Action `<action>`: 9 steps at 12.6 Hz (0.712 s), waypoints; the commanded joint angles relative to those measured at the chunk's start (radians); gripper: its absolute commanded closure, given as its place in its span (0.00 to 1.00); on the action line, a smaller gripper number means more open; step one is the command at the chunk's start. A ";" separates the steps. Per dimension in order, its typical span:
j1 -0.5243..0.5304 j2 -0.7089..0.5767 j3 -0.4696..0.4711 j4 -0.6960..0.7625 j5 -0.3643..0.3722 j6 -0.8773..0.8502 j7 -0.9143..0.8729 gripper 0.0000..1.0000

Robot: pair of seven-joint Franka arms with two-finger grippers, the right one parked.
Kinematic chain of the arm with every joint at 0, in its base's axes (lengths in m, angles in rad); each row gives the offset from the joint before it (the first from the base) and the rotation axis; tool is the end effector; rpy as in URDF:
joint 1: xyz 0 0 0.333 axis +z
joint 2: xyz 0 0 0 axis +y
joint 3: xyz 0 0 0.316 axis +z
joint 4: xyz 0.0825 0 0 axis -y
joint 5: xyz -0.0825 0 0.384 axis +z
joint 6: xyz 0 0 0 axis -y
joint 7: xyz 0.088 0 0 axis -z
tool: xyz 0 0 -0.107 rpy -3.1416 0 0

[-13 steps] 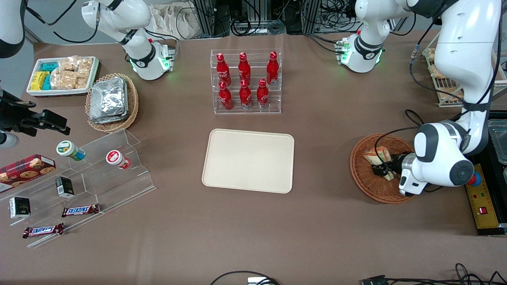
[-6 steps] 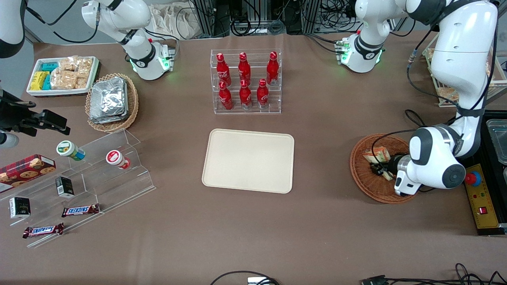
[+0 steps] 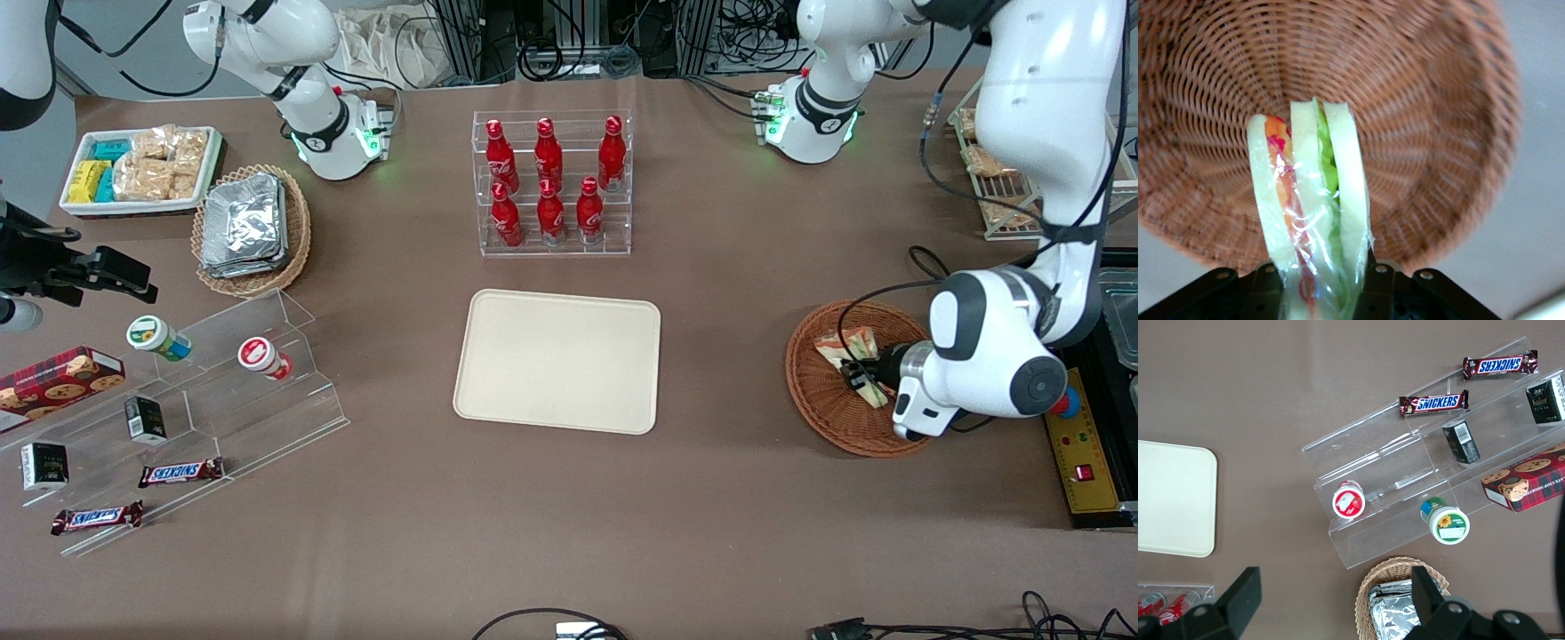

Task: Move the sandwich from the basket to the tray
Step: 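Close the left gripper on the sandwich's edge and lift it, then carry the sandwich with the left gripper over the cream tray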

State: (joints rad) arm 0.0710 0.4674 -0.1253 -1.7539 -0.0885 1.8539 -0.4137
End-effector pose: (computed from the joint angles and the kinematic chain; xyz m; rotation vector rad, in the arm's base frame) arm 0.6147 -0.0350 0.2822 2.9736 0.6071 -0.5936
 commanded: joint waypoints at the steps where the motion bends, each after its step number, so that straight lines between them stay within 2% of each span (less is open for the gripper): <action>1: -0.088 -0.130 -0.005 -0.004 0.024 -0.077 0.032 1.00; 3: -0.157 -0.164 -0.007 0.016 0.041 -0.091 0.078 1.00; 6: -0.241 -0.170 -0.022 0.048 0.027 -0.075 0.138 1.00; 9: -0.305 -0.135 -0.076 0.067 0.027 0.023 0.130 1.00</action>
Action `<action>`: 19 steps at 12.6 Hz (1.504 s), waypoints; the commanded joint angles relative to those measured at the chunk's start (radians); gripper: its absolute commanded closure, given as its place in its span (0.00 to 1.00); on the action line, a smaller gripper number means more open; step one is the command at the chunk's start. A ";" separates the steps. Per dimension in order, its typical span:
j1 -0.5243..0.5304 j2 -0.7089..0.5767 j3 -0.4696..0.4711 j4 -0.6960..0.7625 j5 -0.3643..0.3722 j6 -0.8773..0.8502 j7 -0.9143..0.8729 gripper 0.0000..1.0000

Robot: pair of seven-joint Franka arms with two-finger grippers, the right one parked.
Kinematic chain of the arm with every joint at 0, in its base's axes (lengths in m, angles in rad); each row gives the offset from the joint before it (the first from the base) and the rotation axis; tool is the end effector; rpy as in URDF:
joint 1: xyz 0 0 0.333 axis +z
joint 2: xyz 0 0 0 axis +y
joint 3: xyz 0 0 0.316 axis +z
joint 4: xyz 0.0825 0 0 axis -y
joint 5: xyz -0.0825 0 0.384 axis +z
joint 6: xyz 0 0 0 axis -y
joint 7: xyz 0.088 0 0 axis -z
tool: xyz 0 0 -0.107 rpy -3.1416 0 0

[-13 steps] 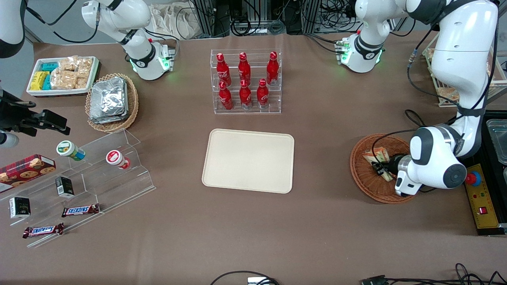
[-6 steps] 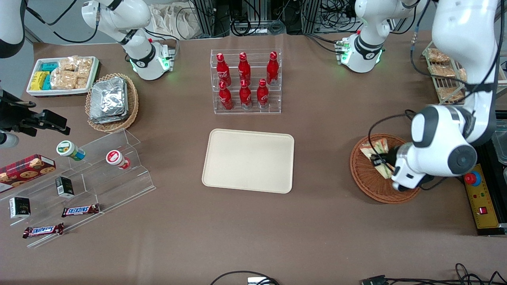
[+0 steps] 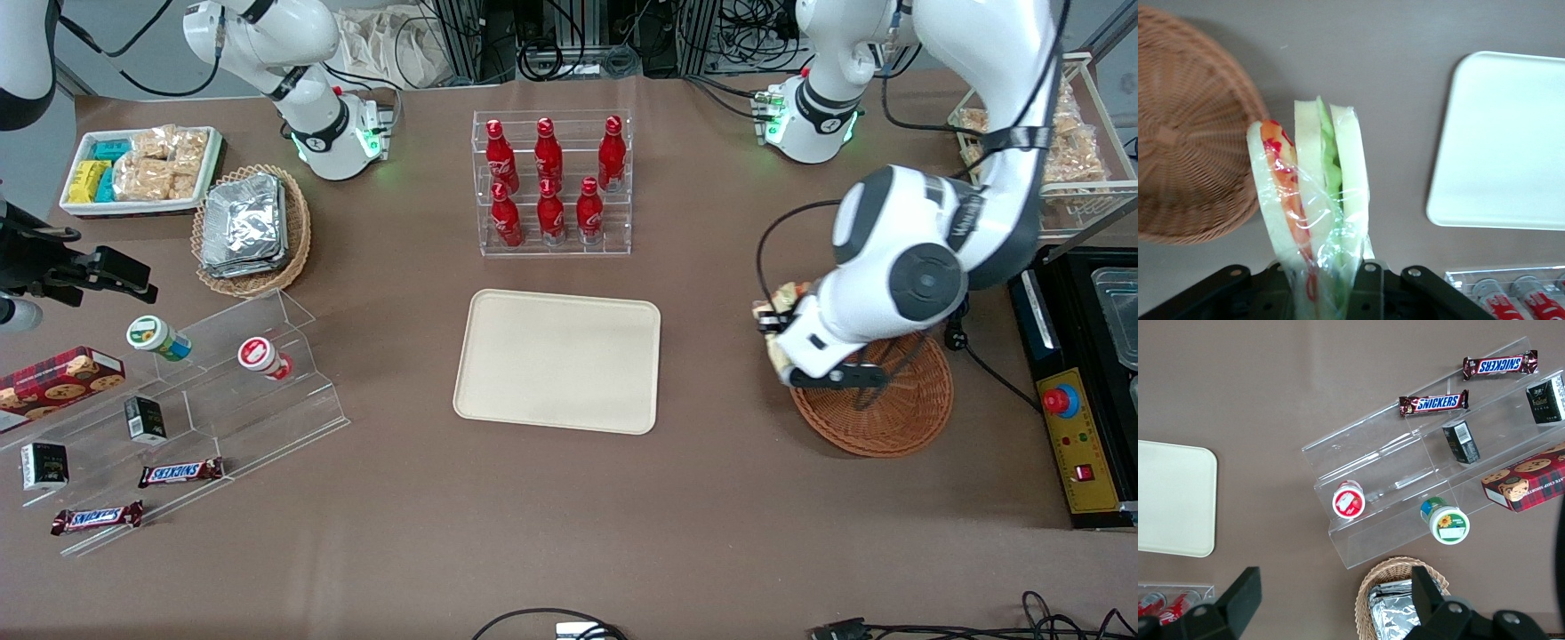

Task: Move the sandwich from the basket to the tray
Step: 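Carry the sandwich with the left gripper over the cream tray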

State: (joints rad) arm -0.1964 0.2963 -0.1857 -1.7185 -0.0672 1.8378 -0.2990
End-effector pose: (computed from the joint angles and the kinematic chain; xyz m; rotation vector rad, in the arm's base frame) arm 0.5774 -0.2284 0.4032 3.0714 -0.0868 -0.3110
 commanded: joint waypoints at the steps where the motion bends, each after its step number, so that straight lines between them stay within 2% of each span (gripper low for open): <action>1: -0.069 0.055 -0.017 0.033 0.007 0.076 0.017 1.00; 5: -0.182 0.139 -0.017 0.040 0.007 0.207 0.006 1.00; 7: -0.228 0.205 -0.017 0.049 0.021 0.283 -0.064 1.00; 11: -0.304 0.335 -0.015 0.134 0.024 0.322 -0.115 0.98; 13: -0.331 0.369 -0.009 0.128 0.027 0.389 -0.152 0.97; 16: -0.333 0.394 -0.011 0.123 0.118 0.400 -0.158 0.95; 18: -0.333 0.406 -0.009 0.122 0.138 0.400 -0.157 0.90; 19: -0.334 0.412 -0.011 0.114 0.148 0.402 -0.158 0.85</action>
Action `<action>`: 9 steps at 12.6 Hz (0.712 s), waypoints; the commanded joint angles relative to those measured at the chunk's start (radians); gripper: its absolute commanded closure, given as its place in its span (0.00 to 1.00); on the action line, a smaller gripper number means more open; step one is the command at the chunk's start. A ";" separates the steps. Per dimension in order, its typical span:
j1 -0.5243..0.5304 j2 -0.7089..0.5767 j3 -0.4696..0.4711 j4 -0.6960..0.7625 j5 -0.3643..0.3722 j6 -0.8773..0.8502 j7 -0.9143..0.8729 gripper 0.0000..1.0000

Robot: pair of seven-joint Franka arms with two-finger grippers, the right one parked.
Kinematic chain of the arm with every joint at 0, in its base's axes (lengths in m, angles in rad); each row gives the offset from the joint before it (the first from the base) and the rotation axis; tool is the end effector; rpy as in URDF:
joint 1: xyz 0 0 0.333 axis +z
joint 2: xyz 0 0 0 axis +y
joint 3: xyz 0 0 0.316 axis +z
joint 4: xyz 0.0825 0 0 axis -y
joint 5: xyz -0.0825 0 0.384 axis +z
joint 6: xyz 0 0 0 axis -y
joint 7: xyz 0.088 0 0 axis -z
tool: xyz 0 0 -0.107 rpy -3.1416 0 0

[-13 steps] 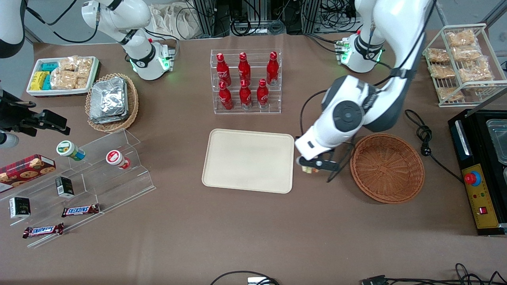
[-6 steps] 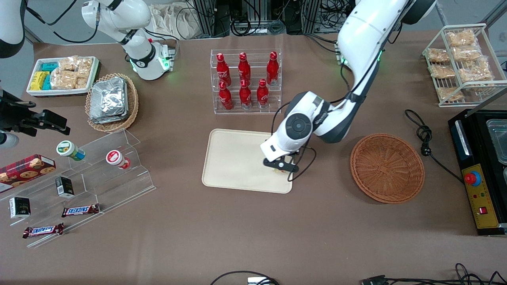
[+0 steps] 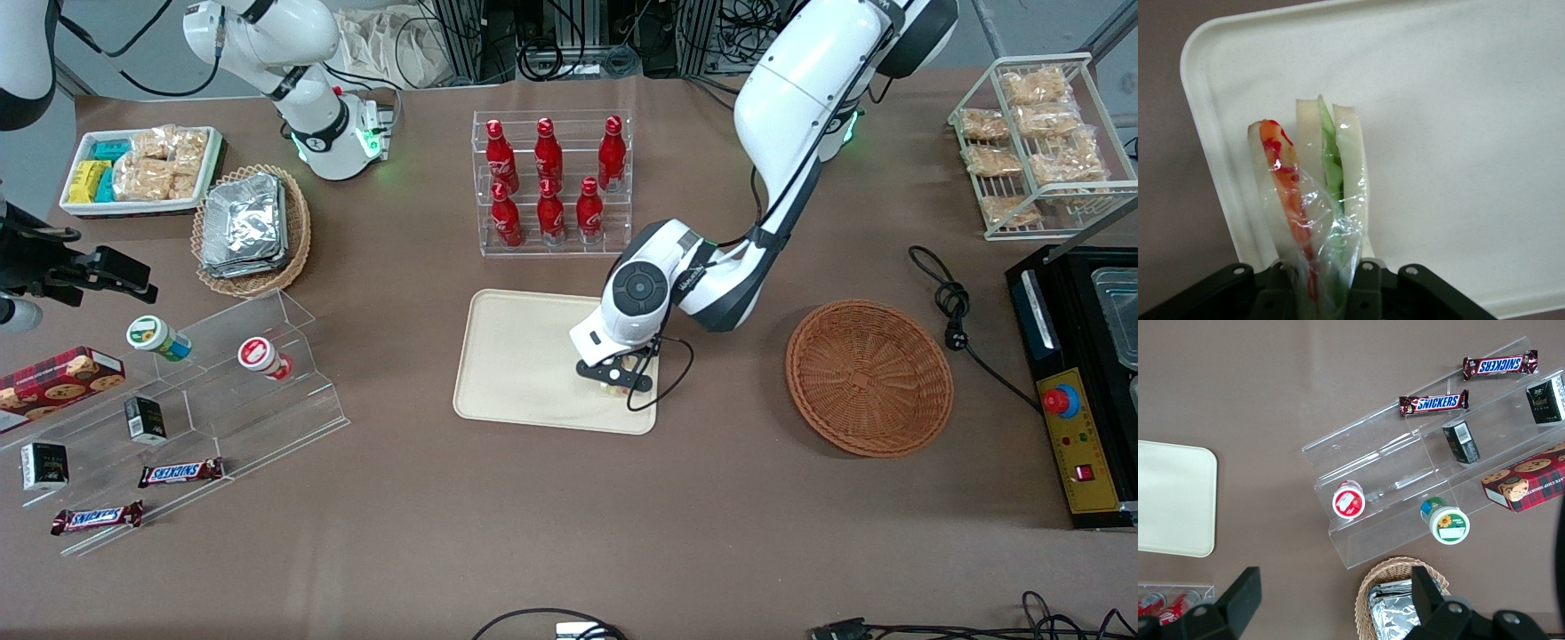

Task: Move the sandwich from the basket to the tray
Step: 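Carry the sandwich with the left gripper over the cream tray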

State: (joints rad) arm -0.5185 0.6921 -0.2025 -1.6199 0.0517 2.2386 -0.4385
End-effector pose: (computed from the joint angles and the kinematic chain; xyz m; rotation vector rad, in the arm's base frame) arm 0.5267 -0.4386 0.2198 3.0654 -0.4228 -0.1531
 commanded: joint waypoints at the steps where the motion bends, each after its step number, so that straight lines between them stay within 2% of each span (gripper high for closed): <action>1: -0.011 0.021 0.006 0.015 0.030 0.001 -0.028 0.44; 2: -0.012 0.024 0.006 0.015 0.030 0.003 -0.037 0.00; 6: 0.000 0.007 0.005 0.026 0.017 -0.002 -0.046 0.00; 9: 0.031 -0.067 0.005 0.029 0.010 -0.061 -0.031 0.00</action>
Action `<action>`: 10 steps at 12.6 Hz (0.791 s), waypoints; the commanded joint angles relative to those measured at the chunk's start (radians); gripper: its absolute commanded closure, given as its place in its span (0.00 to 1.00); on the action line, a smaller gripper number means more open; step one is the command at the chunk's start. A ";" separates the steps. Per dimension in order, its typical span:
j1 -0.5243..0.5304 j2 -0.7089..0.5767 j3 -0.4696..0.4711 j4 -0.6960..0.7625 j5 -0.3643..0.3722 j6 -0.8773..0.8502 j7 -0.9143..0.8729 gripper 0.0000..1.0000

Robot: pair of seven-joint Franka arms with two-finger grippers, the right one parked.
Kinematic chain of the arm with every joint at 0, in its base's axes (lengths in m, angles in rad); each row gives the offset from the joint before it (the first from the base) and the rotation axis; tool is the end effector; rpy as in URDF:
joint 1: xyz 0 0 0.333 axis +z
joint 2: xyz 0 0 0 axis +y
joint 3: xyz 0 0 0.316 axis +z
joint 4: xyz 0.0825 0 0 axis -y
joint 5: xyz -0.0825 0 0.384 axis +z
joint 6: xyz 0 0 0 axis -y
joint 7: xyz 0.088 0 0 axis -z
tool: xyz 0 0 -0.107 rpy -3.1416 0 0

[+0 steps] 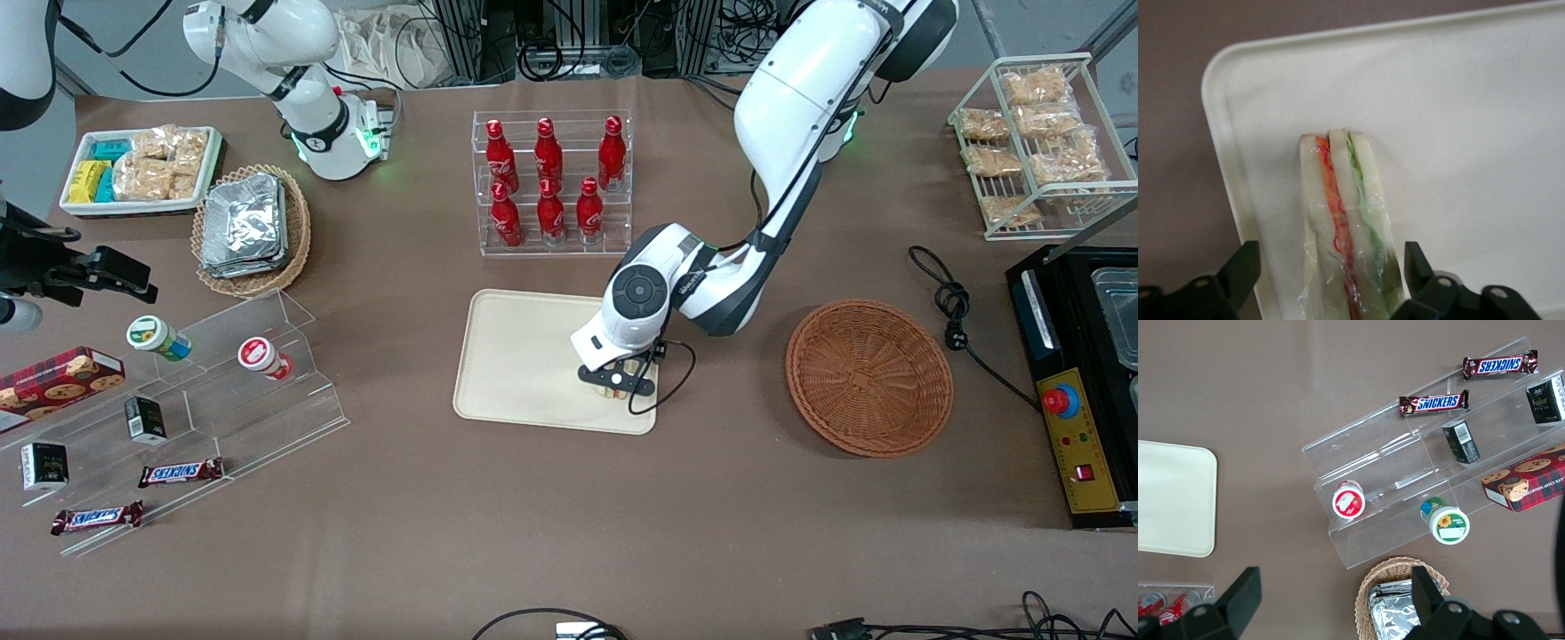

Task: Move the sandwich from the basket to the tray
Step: 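Lower the sandwich onto the tray and open the left gripper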

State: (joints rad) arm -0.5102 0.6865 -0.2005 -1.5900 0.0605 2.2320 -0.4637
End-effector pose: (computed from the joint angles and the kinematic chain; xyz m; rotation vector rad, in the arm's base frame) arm 0.5392 -0.4372 0.2355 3.0671 -0.3738 -0.1077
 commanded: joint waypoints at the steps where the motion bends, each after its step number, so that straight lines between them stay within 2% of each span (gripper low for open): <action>1: 0.050 -0.096 -0.002 0.007 -0.007 -0.105 -0.006 0.00; 3: 0.070 -0.172 0.003 0.022 -0.037 -0.201 -0.004 0.00; 10: 0.251 -0.470 0.009 0.080 -0.018 -0.598 0.074 0.00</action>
State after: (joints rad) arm -0.3098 0.2933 -0.1869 -1.5241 0.0393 1.7249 -0.4326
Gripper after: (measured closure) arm 0.000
